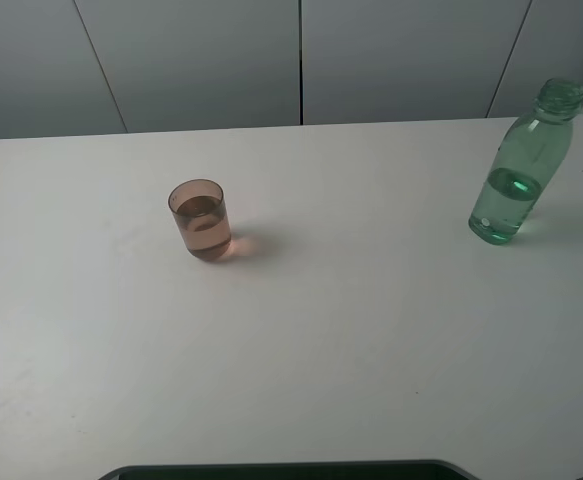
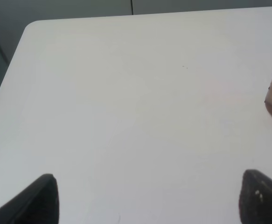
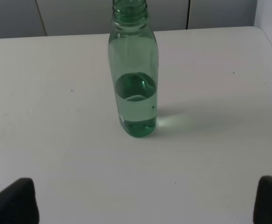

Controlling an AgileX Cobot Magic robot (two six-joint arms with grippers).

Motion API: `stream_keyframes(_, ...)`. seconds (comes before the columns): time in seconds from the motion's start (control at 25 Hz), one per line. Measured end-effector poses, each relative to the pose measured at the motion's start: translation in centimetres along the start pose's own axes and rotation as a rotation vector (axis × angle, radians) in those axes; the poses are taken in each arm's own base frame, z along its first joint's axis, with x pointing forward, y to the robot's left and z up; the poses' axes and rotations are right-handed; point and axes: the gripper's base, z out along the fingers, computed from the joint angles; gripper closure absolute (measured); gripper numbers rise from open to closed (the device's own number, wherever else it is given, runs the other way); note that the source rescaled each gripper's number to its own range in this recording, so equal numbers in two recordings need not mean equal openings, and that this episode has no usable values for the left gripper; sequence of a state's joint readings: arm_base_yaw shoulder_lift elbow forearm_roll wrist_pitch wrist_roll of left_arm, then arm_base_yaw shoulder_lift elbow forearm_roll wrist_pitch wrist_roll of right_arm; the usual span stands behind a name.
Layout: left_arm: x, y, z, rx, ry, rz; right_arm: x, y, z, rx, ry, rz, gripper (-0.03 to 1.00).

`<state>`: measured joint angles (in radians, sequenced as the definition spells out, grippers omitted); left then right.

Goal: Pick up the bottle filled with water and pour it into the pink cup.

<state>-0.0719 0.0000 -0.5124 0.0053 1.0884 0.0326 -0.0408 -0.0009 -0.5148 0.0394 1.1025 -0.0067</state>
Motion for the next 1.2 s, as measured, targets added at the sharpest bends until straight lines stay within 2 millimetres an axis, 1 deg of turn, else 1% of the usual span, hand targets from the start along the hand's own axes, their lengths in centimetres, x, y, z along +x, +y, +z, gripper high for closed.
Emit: stream_keyframes(1.2, 0.00, 0.00, 0.00, 0.000, 0.000, -0.002, 0.00, 0.00, 0.00, 0.000, 0.000, -0.001, -0.03)
